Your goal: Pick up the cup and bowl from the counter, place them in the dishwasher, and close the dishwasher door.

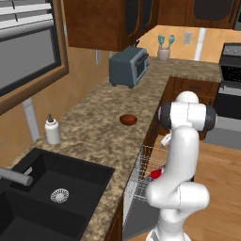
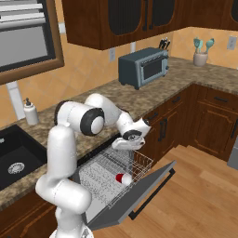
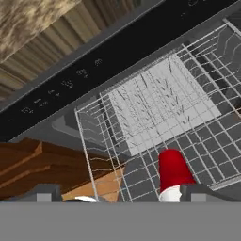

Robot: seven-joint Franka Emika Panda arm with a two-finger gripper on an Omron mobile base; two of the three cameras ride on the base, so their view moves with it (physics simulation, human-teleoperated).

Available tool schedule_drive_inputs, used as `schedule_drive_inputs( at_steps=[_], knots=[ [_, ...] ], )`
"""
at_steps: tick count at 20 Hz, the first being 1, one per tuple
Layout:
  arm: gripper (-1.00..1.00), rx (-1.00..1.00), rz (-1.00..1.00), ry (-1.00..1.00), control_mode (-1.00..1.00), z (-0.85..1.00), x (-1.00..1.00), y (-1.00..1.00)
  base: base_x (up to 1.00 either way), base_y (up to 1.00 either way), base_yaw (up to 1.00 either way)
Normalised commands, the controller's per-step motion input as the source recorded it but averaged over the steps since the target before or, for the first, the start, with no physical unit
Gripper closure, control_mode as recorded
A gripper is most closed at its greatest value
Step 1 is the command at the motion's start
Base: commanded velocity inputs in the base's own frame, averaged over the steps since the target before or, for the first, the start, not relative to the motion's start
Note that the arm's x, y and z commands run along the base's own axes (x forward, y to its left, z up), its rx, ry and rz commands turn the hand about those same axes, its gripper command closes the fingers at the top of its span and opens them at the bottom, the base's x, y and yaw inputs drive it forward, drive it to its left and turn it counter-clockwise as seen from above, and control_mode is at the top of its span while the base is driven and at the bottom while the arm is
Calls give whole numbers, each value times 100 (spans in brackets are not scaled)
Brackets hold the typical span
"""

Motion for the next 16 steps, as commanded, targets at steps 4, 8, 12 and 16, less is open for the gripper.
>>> schedule_drive_inputs(
  at_steps=[4, 8, 12, 16],
  knots=[
    [-100, 0, -62, 9, -100, 72, -20, 48, 0, 0, 0],
    [-100, -6, -62, 12, -100, 71, -6, 51, 0, 0, 0],
    [-100, -16, -53, 34, -100, 94, 0, 15, 0, 0, 0],
    [-100, -10, -47, 42, -100, 99, 0, 0, 0, 0, 0]
  ],
)
